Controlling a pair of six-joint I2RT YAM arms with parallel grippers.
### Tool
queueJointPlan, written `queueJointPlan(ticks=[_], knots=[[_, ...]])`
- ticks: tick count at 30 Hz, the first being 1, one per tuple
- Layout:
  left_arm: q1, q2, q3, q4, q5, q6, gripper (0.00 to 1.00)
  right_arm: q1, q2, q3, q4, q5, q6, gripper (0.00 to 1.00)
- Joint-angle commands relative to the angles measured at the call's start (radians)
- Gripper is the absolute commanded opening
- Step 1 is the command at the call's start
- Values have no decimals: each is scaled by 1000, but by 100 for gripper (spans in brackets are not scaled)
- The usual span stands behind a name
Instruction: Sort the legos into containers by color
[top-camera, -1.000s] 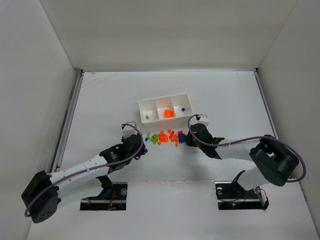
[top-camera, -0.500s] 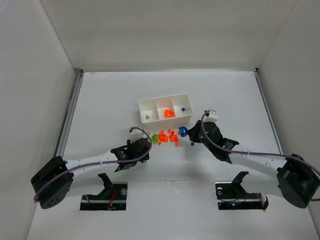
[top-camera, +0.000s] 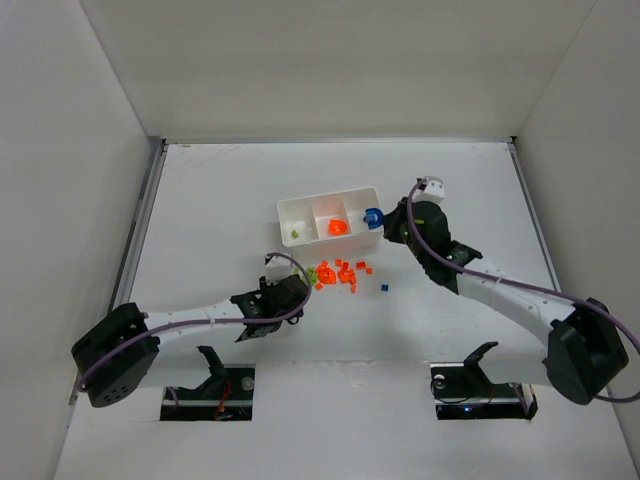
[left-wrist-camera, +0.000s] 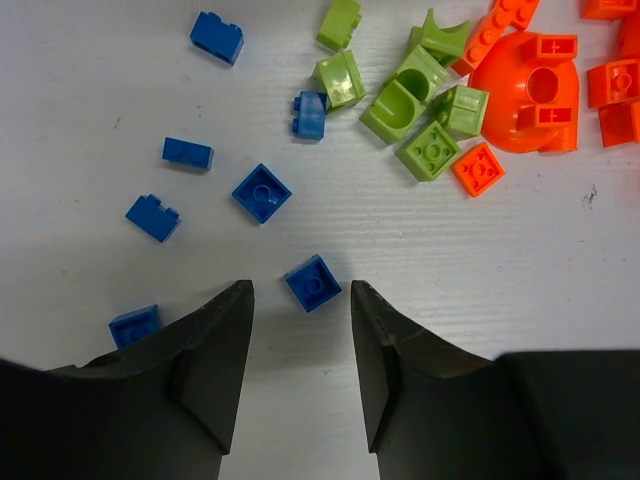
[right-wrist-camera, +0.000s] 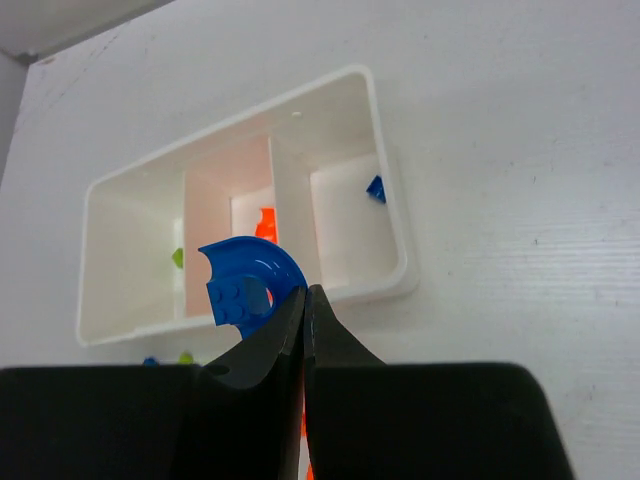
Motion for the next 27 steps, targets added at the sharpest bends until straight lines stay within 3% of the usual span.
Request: queueJointPlan(ticks=[1,7,12,14,19,27], knots=[[-16,32,28,1,-39,10,41,-32,93,87,51,-6,-70,5],[-28,72,39,4,-54,18,40,-58,236,170,68,-18,-79,8],[-30,77,35,1,-61,20,38,-56,249,183,100,-23,-78,31],[-31,80,36,-3,-61,21,36,-56,223,170,109,-18,-76,36],[-33,95,38,-5,-61,21,32,-41,135,109,109,-14,-67,37],[-54,99,48,-32,-65,10,14,-21,-20,-37,98,5,-45,37]])
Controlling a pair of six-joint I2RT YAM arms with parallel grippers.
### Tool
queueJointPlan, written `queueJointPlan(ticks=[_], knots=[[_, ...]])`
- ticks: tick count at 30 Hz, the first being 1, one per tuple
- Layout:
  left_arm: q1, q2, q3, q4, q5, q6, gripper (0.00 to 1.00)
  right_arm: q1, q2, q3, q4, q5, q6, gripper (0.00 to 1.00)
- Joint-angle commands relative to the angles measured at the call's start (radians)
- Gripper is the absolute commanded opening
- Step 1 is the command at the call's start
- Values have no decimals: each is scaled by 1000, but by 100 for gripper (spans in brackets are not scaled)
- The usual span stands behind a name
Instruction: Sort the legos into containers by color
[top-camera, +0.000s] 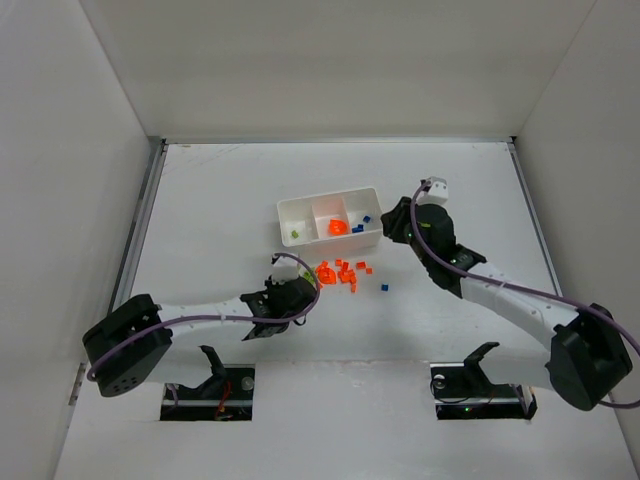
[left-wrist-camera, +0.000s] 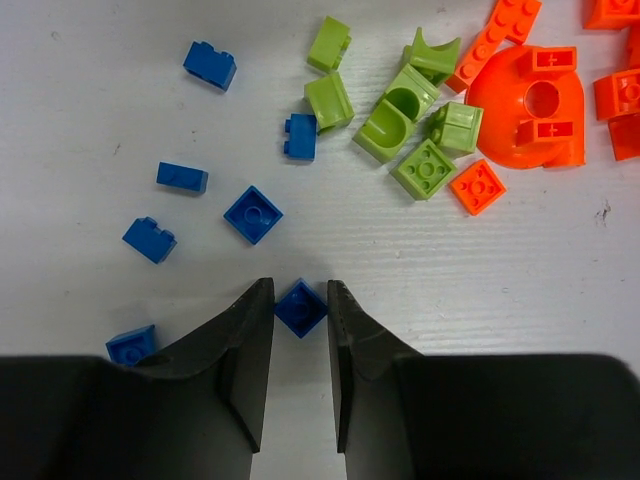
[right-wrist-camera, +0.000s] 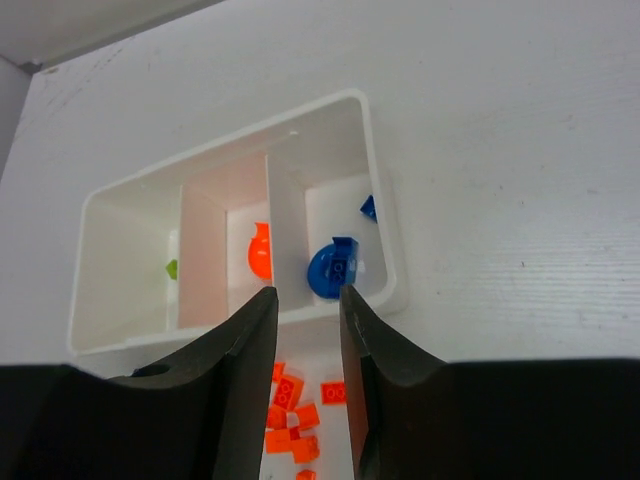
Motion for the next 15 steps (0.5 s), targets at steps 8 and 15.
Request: queueJointPlan(ticks=[8,15], knots=[[-12,-48,78,-102,-13,6,10,37,-163,-180,4,28,39,39],[13,-85,268,-62,1,104,11,58,-241,-284,-10,42,92,38]])
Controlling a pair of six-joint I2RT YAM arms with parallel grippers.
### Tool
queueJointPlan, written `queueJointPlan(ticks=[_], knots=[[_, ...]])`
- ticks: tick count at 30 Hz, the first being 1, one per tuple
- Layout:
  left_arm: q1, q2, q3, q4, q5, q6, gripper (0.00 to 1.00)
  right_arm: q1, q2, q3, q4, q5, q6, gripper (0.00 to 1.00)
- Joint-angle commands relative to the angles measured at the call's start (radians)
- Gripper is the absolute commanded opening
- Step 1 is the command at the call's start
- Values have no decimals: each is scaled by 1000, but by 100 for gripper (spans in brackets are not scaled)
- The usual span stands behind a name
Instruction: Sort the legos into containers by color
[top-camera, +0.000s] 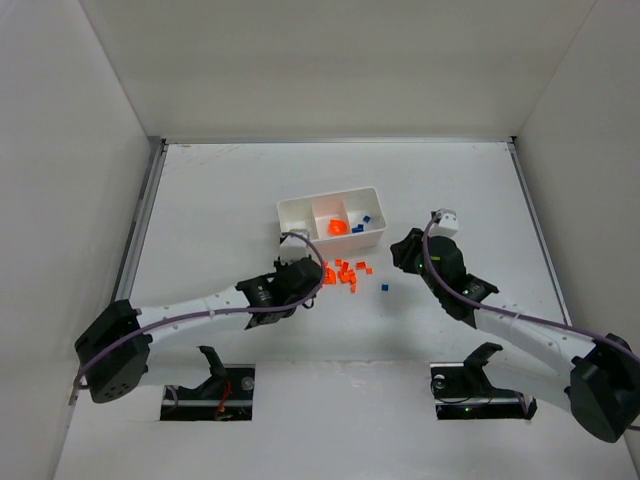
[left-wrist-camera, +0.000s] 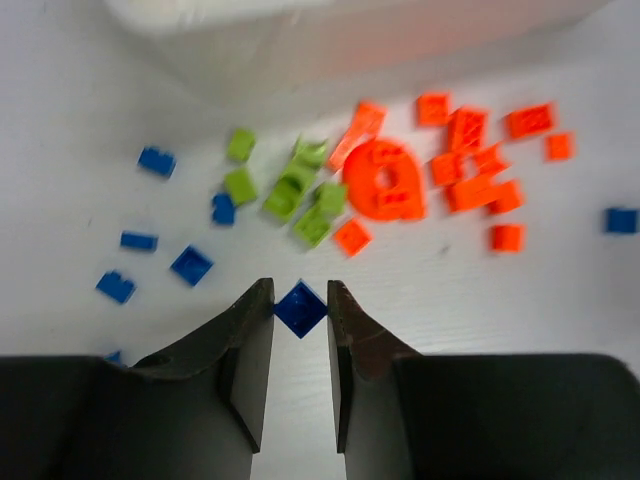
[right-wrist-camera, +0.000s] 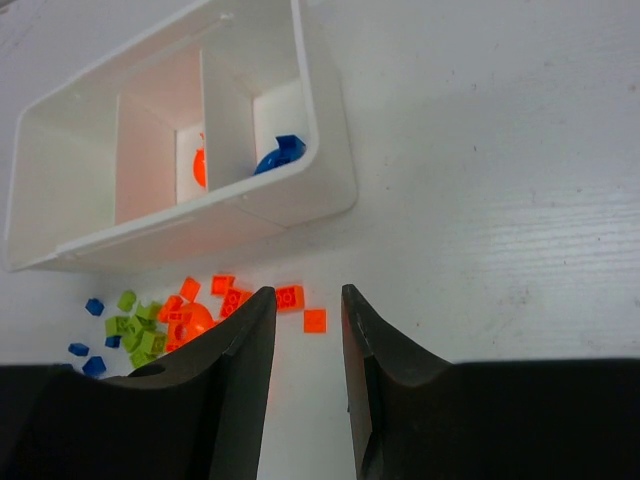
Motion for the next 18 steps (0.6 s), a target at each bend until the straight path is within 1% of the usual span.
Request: queueJointPlan(ticks=[1,4,8,10,13,18], knots=[[26,-12,148,61,-5,86,11,26,-29,-35,12,23,45,37],[49,67,277,136,41,155,12,58,-30,-54,10,23,65,34],[102,234,452,234,116,221,13,118,-33,-60,6,43,76,33],[127,313,527,251,157,229,13,144,-35,-66,1,59,90,33],[156,474,668,261,216,247,13,179,-36,-70,-5,72,93,33],[175,655,823,244,227,261,14,215,-67,-80,-22,95,105,33]])
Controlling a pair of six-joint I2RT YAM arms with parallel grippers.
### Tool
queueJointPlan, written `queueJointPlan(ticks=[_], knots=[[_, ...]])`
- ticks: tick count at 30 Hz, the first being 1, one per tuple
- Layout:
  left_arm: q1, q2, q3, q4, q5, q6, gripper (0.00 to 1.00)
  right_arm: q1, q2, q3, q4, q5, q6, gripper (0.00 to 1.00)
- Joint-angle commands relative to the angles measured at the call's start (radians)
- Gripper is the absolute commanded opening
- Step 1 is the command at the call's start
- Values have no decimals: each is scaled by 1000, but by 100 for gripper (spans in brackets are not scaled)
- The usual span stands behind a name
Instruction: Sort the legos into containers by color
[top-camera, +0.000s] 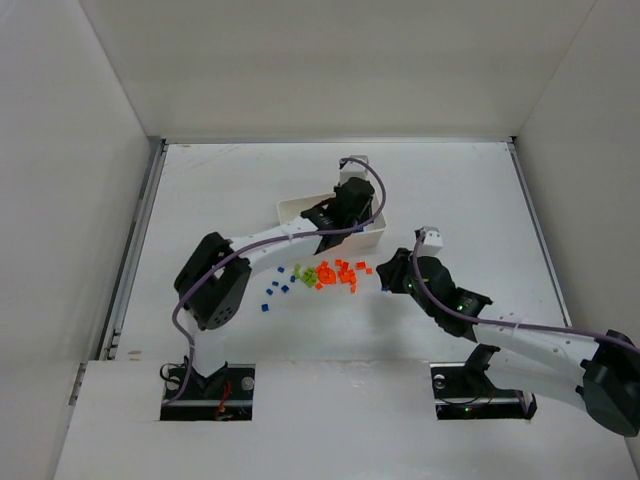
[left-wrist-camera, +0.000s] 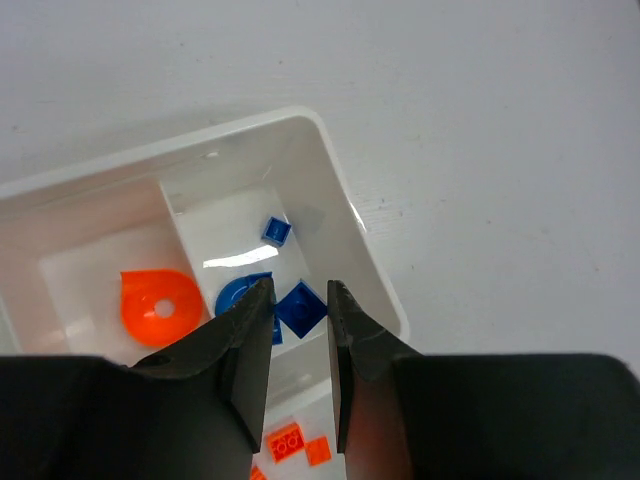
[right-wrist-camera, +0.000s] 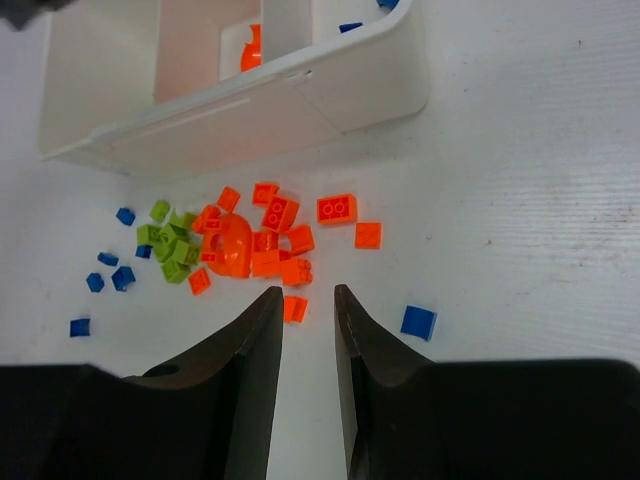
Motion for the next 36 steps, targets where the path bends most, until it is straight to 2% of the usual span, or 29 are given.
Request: queueJointPlan(ticks=[1,4,9,15,22,28,36], knots=[[11,64,98,11,32,36,15,19,-31,-13,2,41,17,33],[20,120,146,8,40,36,21,26,-42,-16,-9,33,22,33],[26,120,146,8,46,38,37,46,-10,-4,-9,30,5,35],[33,-56,-51,34,40,43,35,118,123,36,15,22,-3,39],[2,-351,-427,46,-35,-17,32,175,274,88,47,28,-15,47],[-18,-585,-676,-6,-108,-128,32,183,402,156,57,34,-21,46],[-50,-665,-840,-46,-111,-255,30,180,553,248,48,76,-18,37]])
